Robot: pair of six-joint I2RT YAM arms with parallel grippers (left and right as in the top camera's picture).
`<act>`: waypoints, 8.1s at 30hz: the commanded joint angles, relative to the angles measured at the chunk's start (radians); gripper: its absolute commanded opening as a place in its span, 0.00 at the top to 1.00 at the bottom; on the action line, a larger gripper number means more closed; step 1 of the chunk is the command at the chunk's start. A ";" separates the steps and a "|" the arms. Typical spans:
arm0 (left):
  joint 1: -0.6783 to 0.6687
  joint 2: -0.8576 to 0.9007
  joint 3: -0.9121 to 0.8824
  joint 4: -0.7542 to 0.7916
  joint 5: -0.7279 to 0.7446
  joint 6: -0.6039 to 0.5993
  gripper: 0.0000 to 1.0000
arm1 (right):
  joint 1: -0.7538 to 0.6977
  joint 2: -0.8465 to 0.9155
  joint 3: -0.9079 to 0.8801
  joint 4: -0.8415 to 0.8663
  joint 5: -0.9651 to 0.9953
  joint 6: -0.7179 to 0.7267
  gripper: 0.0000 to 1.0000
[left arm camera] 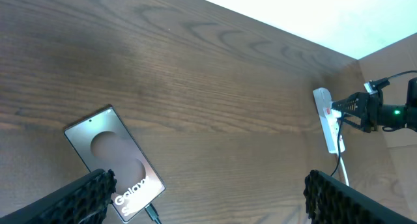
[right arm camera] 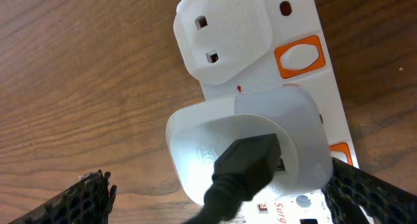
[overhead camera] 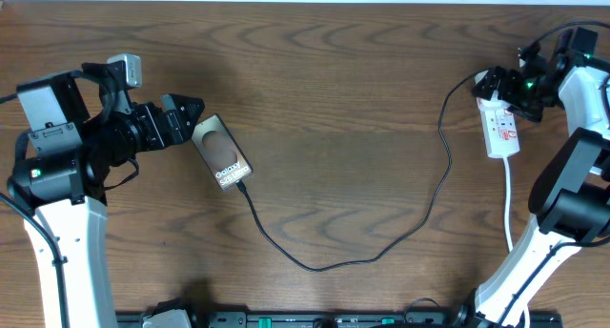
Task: Plug charger to phone and switch on socket
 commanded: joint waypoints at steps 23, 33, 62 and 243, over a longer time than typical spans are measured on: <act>0.002 0.005 0.003 0.000 -0.009 0.022 0.05 | 0.016 0.013 -0.032 0.024 -0.026 0.041 0.01; 0.002 0.005 0.003 0.000 -0.009 0.022 0.05 | 0.018 0.013 -0.077 0.063 -0.037 0.052 0.01; 0.002 0.005 0.003 0.000 -0.009 0.021 0.05 | 0.075 0.013 -0.077 0.059 -0.124 0.113 0.01; -0.293 -1.214 -1.247 0.707 -0.719 0.064 0.05 | 0.211 -0.985 -0.497 0.205 0.431 0.336 0.01</act>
